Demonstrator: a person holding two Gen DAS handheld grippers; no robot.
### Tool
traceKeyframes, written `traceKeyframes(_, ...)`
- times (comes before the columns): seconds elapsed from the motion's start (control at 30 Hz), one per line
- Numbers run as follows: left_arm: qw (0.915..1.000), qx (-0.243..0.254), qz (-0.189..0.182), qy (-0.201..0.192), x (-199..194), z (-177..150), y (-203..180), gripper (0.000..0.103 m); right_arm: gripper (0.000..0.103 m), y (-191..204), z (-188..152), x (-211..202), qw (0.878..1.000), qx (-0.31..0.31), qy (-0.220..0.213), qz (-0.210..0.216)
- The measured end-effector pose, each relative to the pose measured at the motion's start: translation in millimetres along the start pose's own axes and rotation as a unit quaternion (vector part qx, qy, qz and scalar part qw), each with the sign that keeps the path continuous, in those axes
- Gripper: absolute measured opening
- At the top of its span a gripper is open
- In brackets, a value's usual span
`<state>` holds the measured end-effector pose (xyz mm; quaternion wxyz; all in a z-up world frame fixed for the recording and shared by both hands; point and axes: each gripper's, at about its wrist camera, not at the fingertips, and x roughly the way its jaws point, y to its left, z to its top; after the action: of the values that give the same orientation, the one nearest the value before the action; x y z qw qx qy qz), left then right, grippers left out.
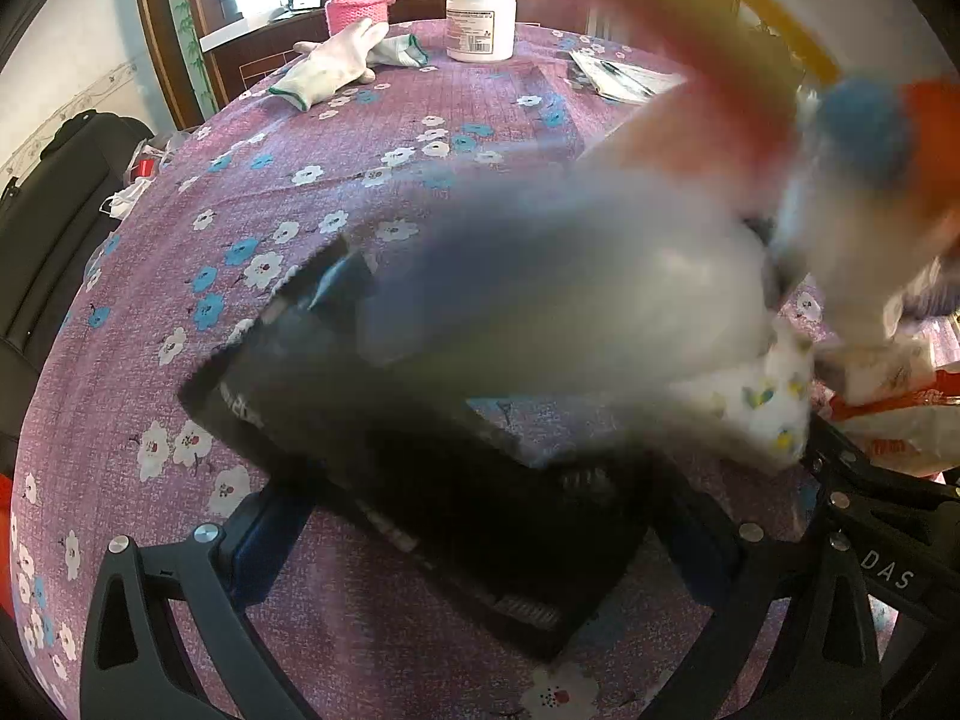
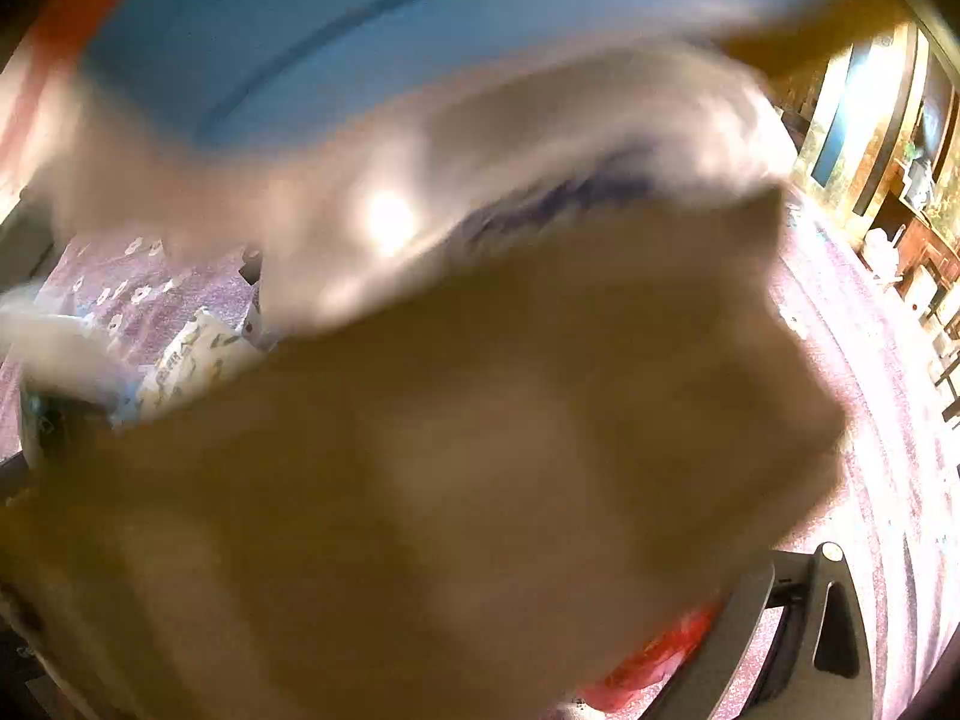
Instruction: Organize soft objects
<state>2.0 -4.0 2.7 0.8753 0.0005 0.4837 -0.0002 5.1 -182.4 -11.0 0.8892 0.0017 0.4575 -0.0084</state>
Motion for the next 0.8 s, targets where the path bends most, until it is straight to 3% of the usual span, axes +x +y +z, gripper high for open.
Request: traceKeyframes(0.8,1.0,0.0,0.0,0.0,-0.1,1.0,-1.7,0.103,0.102,-1.4,0.6,2.0,1.0,0.0,0.0,0.0)
